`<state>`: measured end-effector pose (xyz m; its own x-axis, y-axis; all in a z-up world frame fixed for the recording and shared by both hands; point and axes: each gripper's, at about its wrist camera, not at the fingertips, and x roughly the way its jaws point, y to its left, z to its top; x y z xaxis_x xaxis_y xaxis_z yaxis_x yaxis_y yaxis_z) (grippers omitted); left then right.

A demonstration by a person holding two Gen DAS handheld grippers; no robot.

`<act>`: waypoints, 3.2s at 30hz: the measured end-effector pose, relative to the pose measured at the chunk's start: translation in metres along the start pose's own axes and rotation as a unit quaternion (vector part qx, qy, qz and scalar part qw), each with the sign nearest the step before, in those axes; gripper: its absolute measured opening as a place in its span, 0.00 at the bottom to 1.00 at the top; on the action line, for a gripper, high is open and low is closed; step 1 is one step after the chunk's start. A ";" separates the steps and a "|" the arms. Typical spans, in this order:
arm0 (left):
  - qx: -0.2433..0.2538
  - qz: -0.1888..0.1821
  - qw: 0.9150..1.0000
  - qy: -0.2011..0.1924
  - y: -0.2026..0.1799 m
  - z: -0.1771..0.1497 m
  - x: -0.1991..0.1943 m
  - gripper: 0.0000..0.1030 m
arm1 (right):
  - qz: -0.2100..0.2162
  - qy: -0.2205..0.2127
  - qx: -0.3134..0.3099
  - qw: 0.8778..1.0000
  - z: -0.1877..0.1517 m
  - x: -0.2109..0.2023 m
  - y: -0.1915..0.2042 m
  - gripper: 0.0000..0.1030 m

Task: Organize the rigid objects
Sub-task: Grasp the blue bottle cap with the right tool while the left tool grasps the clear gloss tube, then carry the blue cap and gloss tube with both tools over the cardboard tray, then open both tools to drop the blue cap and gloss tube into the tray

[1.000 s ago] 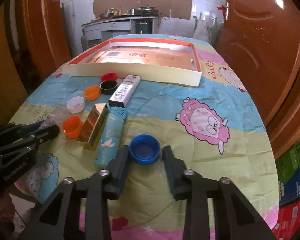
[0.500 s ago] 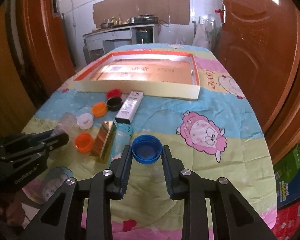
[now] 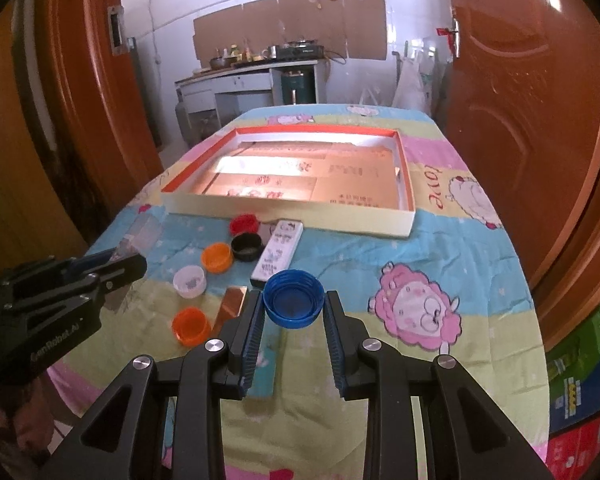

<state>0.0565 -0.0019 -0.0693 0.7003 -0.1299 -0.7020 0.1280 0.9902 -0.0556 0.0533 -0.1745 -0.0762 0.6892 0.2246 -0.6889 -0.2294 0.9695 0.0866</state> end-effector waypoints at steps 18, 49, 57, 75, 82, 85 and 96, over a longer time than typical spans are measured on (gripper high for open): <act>-0.001 0.002 1.000 -0.005 -0.002 0.066 0.021 0.20 | -0.001 -0.029 -0.014 0.999 0.058 0.013 -0.016 0.30; -0.013 0.010 0.998 0.057 0.014 0.161 0.139 0.20 | 0.023 0.024 -0.014 0.999 0.156 0.136 -0.043 0.30; -0.015 0.006 0.996 0.092 0.021 0.169 0.177 0.20 | 0.022 0.048 -0.016 0.999 0.170 0.173 -0.049 0.30; -0.014 -0.006 0.992 0.126 0.026 0.159 0.214 0.20 | 0.020 0.101 -0.003 0.995 0.162 0.216 -0.059 0.30; 0.030 -0.002 0.993 0.114 0.016 0.151 0.214 0.26 | 0.009 0.103 -0.005 0.995 0.160 0.218 -0.057 0.46; 0.023 0.000 0.993 0.112 0.017 0.150 0.213 0.27 | 0.005 0.102 -0.006 0.995 0.159 0.217 -0.055 0.46; -0.006 -0.006 0.997 0.072 0.020 0.150 0.192 0.27 | -0.017 0.077 0.009 0.997 0.149 0.190 -0.060 0.46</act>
<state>0.2990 -0.0150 -0.0988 0.5901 -0.1343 -0.7960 0.1262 0.9893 -0.0733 0.2999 -0.1756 -0.1050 0.5818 0.1756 -0.7941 -0.1946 0.9781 0.0737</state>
